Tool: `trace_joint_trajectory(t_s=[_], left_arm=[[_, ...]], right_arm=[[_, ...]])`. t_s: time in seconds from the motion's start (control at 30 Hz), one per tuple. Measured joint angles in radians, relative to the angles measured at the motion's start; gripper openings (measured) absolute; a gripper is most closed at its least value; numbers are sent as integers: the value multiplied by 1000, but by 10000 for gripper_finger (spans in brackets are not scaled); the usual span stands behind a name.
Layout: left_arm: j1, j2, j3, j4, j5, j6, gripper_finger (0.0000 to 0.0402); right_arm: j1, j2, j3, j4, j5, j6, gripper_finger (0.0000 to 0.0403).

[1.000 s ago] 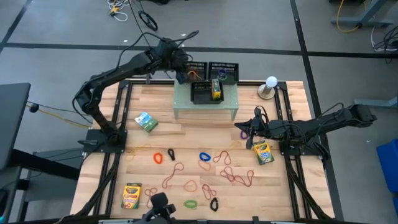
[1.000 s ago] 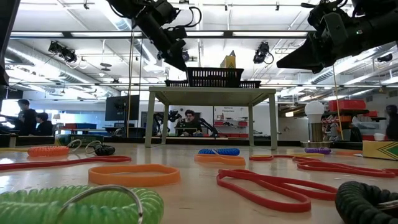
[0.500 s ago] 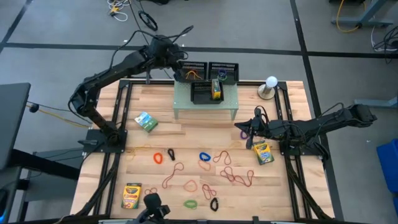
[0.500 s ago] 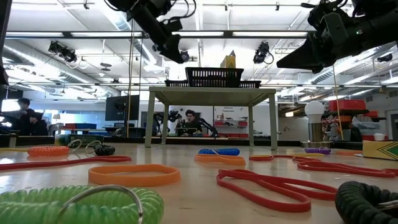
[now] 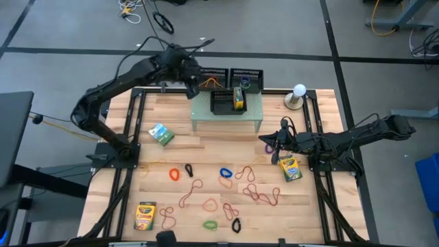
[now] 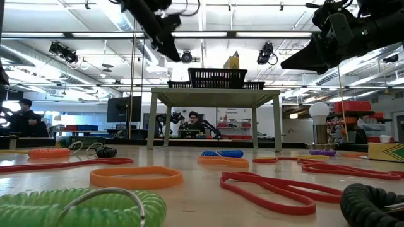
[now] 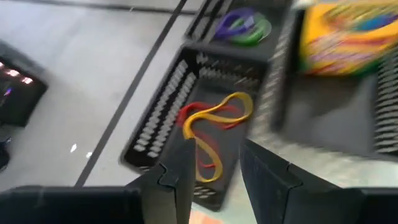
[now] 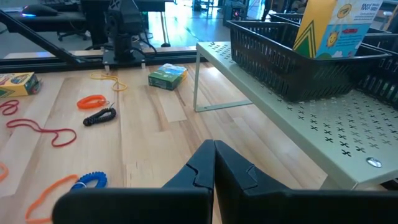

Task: Pick & Place Office Desk Supplies
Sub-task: Put the blue spiral keychain the top right black bin

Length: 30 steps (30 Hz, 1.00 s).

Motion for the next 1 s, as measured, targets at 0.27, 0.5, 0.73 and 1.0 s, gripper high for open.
trace_joint_trajectory(t_s=[0.27,0.5,0.73,1.0], left_arm=[[-129,-259,-348,289,77,-123,67],[-352,-495,-798,746,79,-243,39],[-548,-575,-1080,1099,-22,-317,38],[-624,-579,-1196,1239,-85,-324,38]], right_arm=[[0,0,0,0,0,0,7],[0,0,0,0,0,0,7],[0,0,0,0,0,0,7],[-3,0,0,4,1,0,7]])
